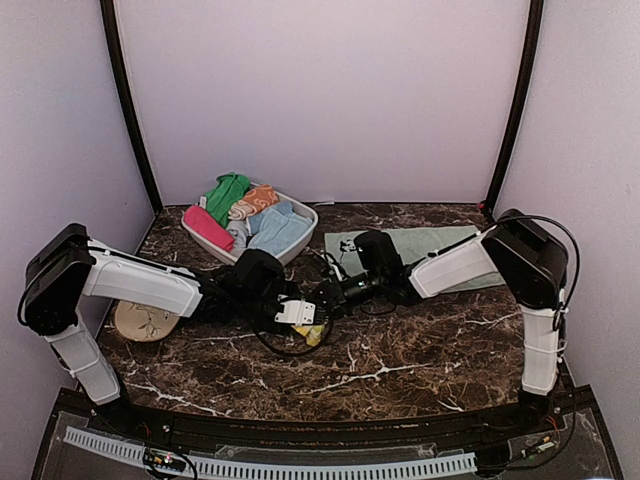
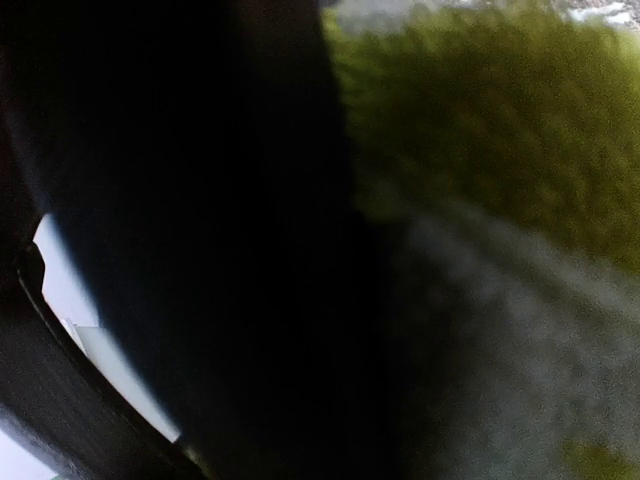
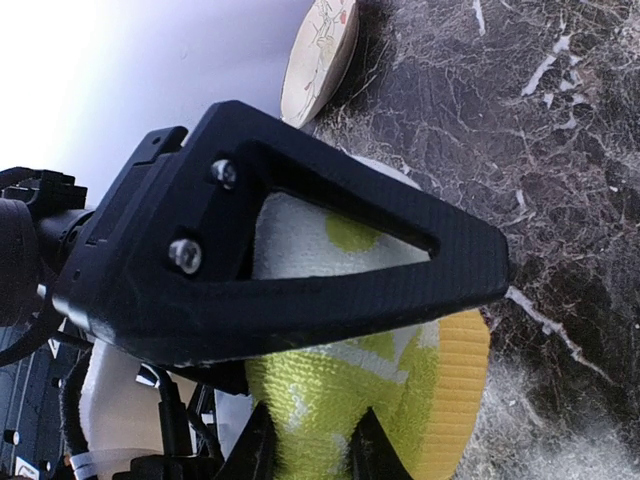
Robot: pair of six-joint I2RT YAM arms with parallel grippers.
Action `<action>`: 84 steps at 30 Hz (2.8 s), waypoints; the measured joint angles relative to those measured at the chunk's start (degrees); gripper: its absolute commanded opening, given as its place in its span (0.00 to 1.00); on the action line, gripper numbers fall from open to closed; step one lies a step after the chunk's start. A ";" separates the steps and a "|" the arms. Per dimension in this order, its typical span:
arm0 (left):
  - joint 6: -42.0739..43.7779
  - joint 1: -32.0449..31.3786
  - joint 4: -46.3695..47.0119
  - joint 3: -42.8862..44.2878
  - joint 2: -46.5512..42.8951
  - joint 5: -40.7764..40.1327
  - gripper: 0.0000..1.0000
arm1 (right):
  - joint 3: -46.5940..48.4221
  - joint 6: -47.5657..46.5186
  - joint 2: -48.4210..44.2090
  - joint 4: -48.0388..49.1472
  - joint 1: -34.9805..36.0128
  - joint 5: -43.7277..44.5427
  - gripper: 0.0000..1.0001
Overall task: Roll the towels
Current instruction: Roll the towel at the center of the board, then place the towel in the storage box.
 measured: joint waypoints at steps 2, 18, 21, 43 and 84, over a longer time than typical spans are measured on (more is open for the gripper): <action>-0.13 -0.04 0.04 -0.11 0.00 0.22 0.46 | 0.24 -0.11 0.00 -0.20 0.00 -0.26 0.12; 2.51 11.17 -8.98 -0.48 -9.79 -6.23 0.00 | 5.68 -10.67 -8.98 -13.00 -5.81 7.61 0.47; 5.62 19.93 -9.75 0.15 -15.74 -7.37 0.00 | 6.67 -13.40 -14.80 -14.82 -10.58 11.06 0.47; 29.83 31.12 -1.27 18.80 7.78 -2.03 0.21 | -9.18 -19.85 -26.10 -19.45 -13.77 18.95 0.45; 19.85 32.11 -40.02 30.42 6.21 7.41 0.77 | -11.47 -17.97 -27.41 -17.59 -13.84 17.42 0.45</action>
